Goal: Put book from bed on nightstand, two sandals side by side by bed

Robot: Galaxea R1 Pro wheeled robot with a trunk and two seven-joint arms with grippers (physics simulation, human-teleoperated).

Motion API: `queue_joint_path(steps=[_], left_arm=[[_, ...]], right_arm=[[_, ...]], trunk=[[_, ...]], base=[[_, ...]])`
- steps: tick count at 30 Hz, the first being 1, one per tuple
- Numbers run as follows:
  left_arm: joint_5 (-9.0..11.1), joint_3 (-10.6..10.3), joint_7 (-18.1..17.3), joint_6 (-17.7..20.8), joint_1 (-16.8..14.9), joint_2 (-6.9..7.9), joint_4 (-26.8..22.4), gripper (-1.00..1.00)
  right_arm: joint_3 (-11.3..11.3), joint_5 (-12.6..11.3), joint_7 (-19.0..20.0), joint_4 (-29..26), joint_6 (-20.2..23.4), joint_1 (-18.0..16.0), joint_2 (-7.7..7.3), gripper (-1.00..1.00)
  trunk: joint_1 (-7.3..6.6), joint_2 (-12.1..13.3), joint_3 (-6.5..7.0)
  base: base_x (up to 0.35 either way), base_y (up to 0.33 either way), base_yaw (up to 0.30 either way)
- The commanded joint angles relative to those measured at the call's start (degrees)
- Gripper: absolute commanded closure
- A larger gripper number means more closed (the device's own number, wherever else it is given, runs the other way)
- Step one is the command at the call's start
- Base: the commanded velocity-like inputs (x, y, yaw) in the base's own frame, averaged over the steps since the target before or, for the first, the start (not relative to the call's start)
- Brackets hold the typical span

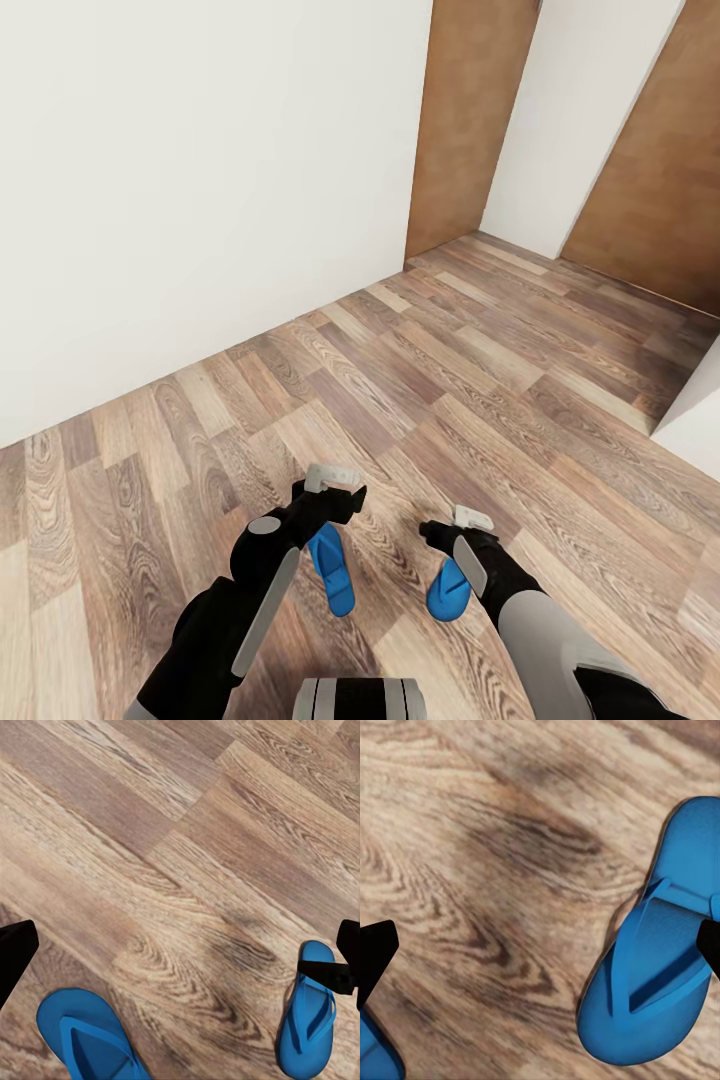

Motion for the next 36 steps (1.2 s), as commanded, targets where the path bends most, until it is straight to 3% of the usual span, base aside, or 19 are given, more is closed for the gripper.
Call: queue_joint_path(steps=[1, 17, 36], left_arm=[[0.6, -0.1, 0.4, 0.3, 0.0, 0.00, -0.1, -1.00], [0.6, -0.1, 0.2, 0.2, 0.0, 0.00, -0.1, -1.00], [0.6, -0.1, 0.2, 0.2, 0.0, 0.00, -0.1, -1.00]], right_arm=[[0.0, -0.6, -0.3, -0.1, 0.3, 0.0, 0.02, -1.00], [-0.2, -0.6, -0.4, -0.1, 0.1, 0.0, 0.01, -1.00], [-0.6, -0.6, -0.6, -0.2, 0.1, 0.0, -0.02, -1.00]], trunk=[[-0.01, 0.0, -0.04], [-0.01, 0.0, -0.04], [0.48, -0.3, -4.25]], base=[[0.000, 0.000, 0.000], [0.000, 0.000, 0.000], [0.000, 0.000, 0.000]])
